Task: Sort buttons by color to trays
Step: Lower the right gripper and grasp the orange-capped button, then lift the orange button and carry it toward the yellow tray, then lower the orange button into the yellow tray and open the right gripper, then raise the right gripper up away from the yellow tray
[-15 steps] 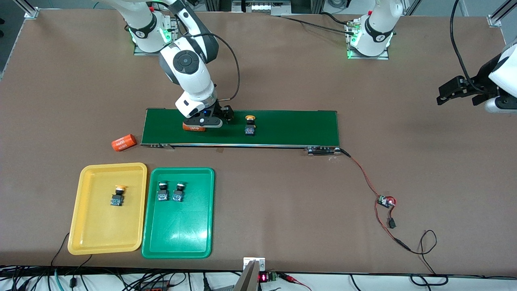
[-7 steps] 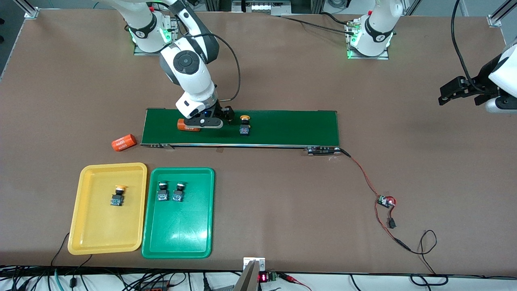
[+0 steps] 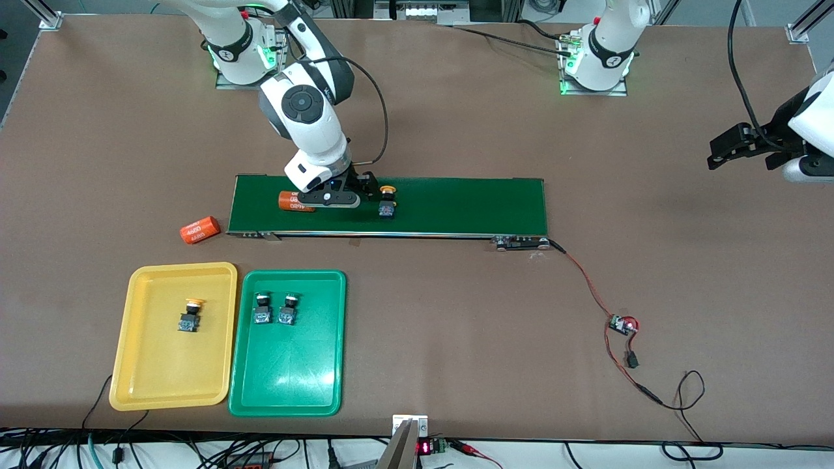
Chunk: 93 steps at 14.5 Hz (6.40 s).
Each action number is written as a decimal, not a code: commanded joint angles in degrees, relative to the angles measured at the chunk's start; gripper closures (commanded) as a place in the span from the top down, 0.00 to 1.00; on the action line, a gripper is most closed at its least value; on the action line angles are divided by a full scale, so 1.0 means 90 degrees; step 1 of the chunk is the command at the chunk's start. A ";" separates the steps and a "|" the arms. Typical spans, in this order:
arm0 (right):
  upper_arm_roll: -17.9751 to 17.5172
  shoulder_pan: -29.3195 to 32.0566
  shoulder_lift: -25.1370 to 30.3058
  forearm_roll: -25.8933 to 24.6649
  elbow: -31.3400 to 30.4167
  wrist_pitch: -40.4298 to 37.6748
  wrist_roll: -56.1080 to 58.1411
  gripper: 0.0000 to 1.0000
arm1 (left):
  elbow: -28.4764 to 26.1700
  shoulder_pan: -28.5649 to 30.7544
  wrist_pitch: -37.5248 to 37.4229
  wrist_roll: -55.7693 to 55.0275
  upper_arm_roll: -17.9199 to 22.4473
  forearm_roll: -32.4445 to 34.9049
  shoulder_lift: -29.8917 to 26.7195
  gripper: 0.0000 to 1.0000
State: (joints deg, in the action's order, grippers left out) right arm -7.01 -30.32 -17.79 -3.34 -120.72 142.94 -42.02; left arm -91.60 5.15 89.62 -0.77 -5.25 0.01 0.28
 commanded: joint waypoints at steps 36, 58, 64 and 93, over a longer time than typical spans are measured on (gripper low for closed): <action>0.0144 0.0340 -0.0689 -0.0664 0.2499 -0.2584 0.0380 0.00 | -0.0057 0.0033 0.0013 0.0066 0.0017 0.0116 -0.0071 1.00; 0.0437 0.3447 -0.2632 -0.1064 0.3629 -0.0785 0.3957 0.03 | -0.0037 -0.0103 0.0023 0.0066 -0.0051 0.0116 -0.0032 1.00; 0.0437 0.3378 -0.2642 -0.1045 0.3629 -0.0765 0.3937 0.18 | -0.0066 -0.0103 0.0003 0.0066 -0.0051 0.0106 -0.0041 1.00; -0.0120 0.3388 0.1106 -0.0557 0.3513 -0.6117 0.4580 1.00 | -0.0105 0.0190 0.0003 0.0007 -0.0041 0.0096 -0.0129 1.00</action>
State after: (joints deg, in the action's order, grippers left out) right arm -8.25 -0.44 -13.36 -9.57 -82.27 86.75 -3.19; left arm -91.65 6.49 89.16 -0.87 -5.32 0.02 0.31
